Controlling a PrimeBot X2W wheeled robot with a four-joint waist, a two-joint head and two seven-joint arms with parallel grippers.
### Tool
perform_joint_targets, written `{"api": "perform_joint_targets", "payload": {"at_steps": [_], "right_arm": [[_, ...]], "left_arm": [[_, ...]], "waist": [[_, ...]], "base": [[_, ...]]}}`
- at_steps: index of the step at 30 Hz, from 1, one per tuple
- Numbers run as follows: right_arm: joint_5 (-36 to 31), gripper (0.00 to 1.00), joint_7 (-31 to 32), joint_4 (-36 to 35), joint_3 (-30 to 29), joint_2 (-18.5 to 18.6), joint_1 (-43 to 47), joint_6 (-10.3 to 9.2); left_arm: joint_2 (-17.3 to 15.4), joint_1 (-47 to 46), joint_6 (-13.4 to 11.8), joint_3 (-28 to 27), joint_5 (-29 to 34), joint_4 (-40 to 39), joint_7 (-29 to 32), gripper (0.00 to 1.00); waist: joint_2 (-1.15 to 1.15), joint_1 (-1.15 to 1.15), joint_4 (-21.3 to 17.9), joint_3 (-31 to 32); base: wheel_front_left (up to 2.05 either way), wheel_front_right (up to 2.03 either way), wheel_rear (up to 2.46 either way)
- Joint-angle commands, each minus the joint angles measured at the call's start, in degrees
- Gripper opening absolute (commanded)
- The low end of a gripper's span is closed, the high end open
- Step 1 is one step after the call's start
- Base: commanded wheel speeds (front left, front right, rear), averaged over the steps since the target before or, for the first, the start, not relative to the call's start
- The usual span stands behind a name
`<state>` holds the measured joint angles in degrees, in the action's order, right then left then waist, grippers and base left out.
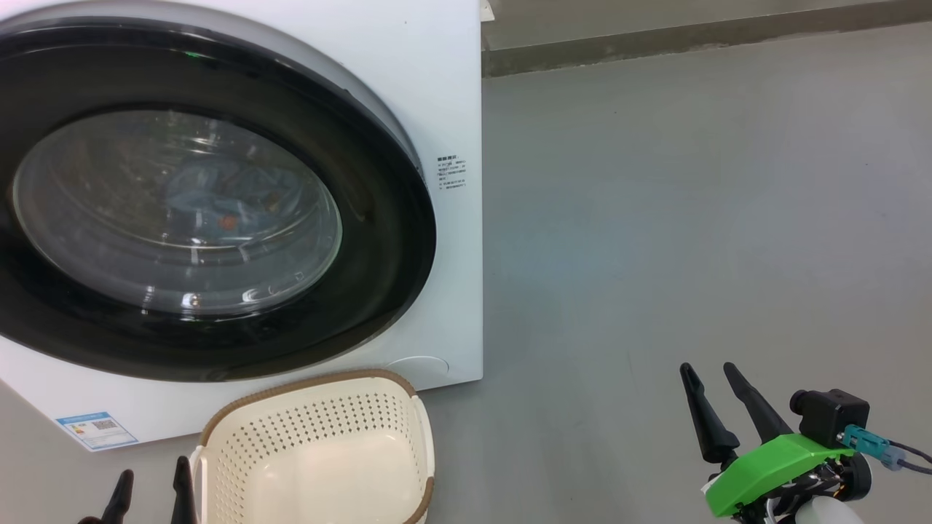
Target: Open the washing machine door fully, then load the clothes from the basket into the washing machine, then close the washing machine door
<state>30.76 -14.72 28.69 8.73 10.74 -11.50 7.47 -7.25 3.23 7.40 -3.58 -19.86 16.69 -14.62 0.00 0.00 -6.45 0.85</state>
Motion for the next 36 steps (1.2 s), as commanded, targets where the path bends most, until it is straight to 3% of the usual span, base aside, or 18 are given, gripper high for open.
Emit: {"api": "perform_joint_targets", "payload": {"at_steps": [1, 33, 34, 36], "right_arm": [[-0.9, 1.00, -0.3, -1.6, 1.0, 0.4, -0.1, 0.02], [-1.1, 1.00, -0.3, -2.2, 0.7, 0.3, -0.2, 0.02], [0.0, 0.00, 0.0, -0.7, -0.4, 0.0, 0.0, -0.01], [0.2, 0.00, 0.0, 0.5, -0.3, -0.4, 0.3, -0.01]], "left_arm": [[-1.3, -1.0, 0.1, -2.0, 0.2, -0.8, -0.4, 1.00], [-0.5, -0.9, 0.1, -2.6, 4.0, -2.1, -0.4, 1.00], [0.5, 0.3, 0.0, -0.5, 3.6, -0.5, 0.0, 0.00], [1.1, 0.5, 0.0, -0.3, 3.5, 0.7, 0.1, 0.00]], "waist": [[0.00, 0.00, 0.0, 0.0], [0.00, 0.00, 0.3, 0.0], [0.00, 0.00, 0.3, 0.0], [0.00, 0.00, 0.3, 0.0]], "base": [[0.00, 0.00, 0.00], [0.00, 0.00, 0.00], [0.00, 0.00, 0.00], [0.00, 0.00, 0.00]]}}
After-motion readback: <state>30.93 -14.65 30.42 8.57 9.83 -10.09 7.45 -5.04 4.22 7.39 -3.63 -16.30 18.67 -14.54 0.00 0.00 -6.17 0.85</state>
